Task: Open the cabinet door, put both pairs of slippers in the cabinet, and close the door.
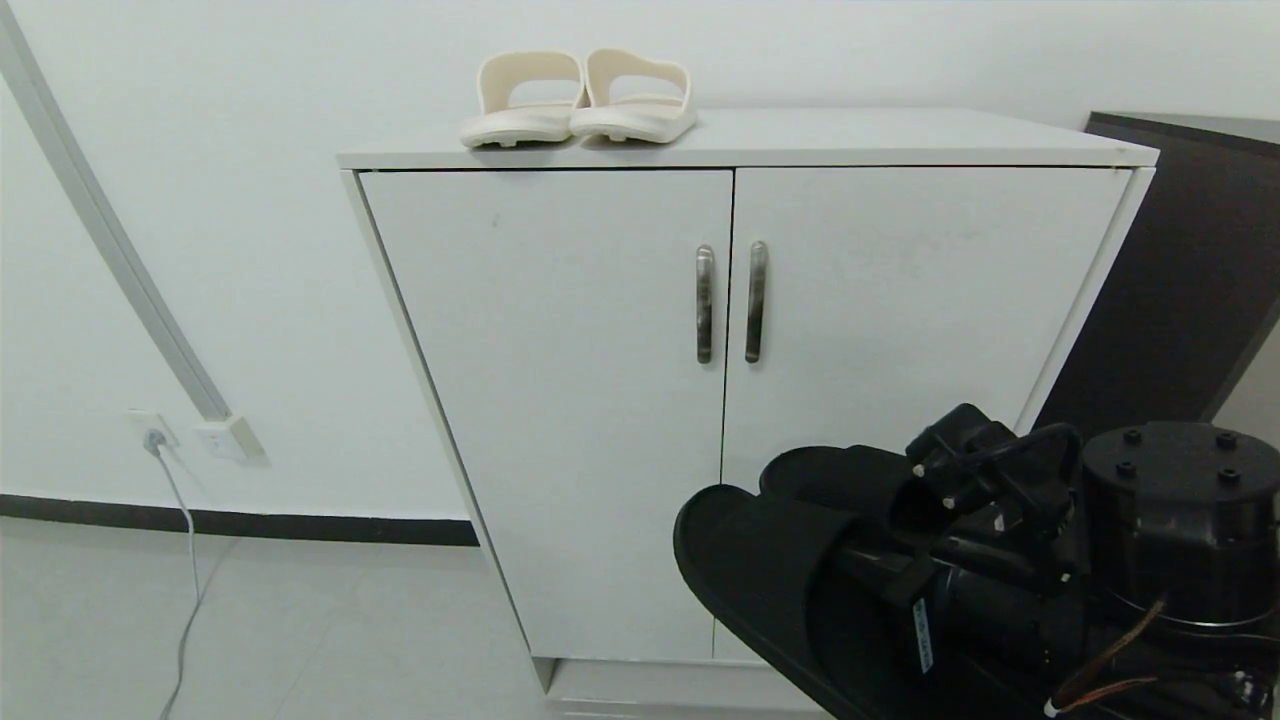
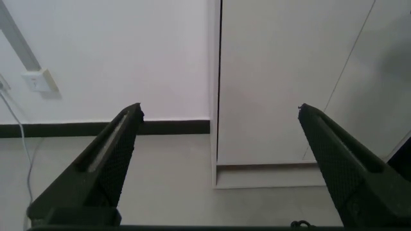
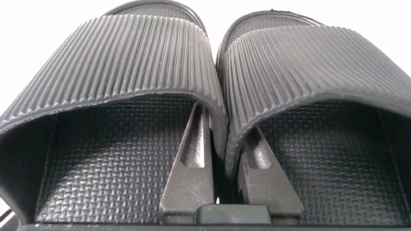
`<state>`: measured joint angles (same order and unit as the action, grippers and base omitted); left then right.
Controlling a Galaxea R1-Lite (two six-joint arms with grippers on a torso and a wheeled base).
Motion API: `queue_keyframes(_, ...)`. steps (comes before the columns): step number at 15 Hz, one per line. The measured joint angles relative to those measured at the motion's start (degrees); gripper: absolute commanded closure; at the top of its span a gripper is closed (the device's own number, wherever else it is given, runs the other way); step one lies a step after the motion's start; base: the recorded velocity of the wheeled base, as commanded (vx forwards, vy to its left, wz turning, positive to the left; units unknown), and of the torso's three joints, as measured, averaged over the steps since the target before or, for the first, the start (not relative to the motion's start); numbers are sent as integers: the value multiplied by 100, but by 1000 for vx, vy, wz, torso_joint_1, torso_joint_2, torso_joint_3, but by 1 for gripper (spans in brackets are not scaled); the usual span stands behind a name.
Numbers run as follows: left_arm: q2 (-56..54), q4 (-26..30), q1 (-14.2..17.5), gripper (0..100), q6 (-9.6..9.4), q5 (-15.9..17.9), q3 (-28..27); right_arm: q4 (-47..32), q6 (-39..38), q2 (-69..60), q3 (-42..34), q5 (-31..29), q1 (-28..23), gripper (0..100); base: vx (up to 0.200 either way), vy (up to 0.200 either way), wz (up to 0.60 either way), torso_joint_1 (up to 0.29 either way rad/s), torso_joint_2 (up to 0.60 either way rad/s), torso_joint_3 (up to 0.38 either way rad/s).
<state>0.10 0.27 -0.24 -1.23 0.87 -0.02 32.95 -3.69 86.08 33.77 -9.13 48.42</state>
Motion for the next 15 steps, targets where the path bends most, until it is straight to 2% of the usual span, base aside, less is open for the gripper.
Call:
queue_keyframes(5,34,-2,-6,0,-49,74,-11,22,9,-22,-69,11,66,100,0,0,0,0,0,0)
queue_keyframes(6,69,2,-11,0,11,195,-116,13,9,-24,-80,10,67,100,0,0,0,0,0,0)
queue_keyframes(8,268,20,-35,0,317,460,-553,9,9,-24,-87,13,83,100,0,0,0,0,0,0)
queue_keyframes(11,1313,-69,-44,0,574,1131,-1290,35,57,-28,-133,82,94,100,0,0,0,0,0,0)
queue_keyframes(13,2365,-349,-72,0,649,1854,-1781,40,69,-50,-169,93,102,100,0,0,0,0,0,0)
queue_keyframes(15,3350,-689,-232,0,691,2371,-2306,40,69,-77,-183,128,102,100,0,0,0,0,0,0)
